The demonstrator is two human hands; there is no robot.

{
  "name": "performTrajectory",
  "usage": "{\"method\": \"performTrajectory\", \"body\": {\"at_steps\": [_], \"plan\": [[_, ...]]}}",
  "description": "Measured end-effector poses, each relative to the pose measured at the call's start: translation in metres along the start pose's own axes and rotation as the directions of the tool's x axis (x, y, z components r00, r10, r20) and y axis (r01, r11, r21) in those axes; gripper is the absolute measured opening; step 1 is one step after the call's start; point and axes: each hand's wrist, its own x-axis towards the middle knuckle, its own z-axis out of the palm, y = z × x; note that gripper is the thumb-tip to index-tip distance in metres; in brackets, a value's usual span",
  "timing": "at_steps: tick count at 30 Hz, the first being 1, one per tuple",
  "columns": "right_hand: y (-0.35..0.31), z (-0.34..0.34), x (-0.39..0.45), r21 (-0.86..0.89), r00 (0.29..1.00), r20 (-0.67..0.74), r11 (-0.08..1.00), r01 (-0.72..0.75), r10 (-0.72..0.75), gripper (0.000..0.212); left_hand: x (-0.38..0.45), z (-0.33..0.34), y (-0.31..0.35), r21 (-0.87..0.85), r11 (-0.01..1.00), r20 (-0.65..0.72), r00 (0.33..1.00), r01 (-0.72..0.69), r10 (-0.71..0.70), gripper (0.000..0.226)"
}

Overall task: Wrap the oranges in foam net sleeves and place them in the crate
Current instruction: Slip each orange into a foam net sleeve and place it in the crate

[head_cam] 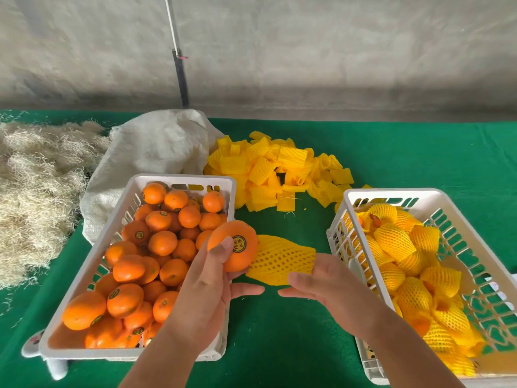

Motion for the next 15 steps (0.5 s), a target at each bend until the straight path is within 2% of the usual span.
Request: {"method": "performTrajectory", "body": {"at_steps": [5, 10, 13, 15], "plan": [[0.003, 0.004, 0.001, 0.076, 0.999, 0.027, 0.996, -0.037, 0.035, 0.049, -0.001, 0.004, 0.006, 0.011, 1.0, 0.029, 1.0, -0.009, 0.009, 0.069], [0.006, 0.006, 0.002, 0.083, 0.998, -0.005, 0.995, -0.057, 0.058, 0.052, 0.001, 0.018, 0.005, -0.002, 0.999, -0.104, 0.993, 0.048, -0.048, 0.059], [0.004, 0.009, 0.0, 0.05, 0.999, -0.017, 0.998, -0.049, 0.05, 0.047, 0.001, 0.021, 0.005, 0.061, 0.998, -0.15, 0.989, 0.0, 0.009, 0.052], [0.0, 0.01, -0.001, 0.055, 0.999, -0.008, 0.998, -0.034, 0.035, 0.047, -0.001, 0.02, 0.006, 0.122, 0.992, -0.118, 0.991, -0.044, 0.059, 0.061]]}}
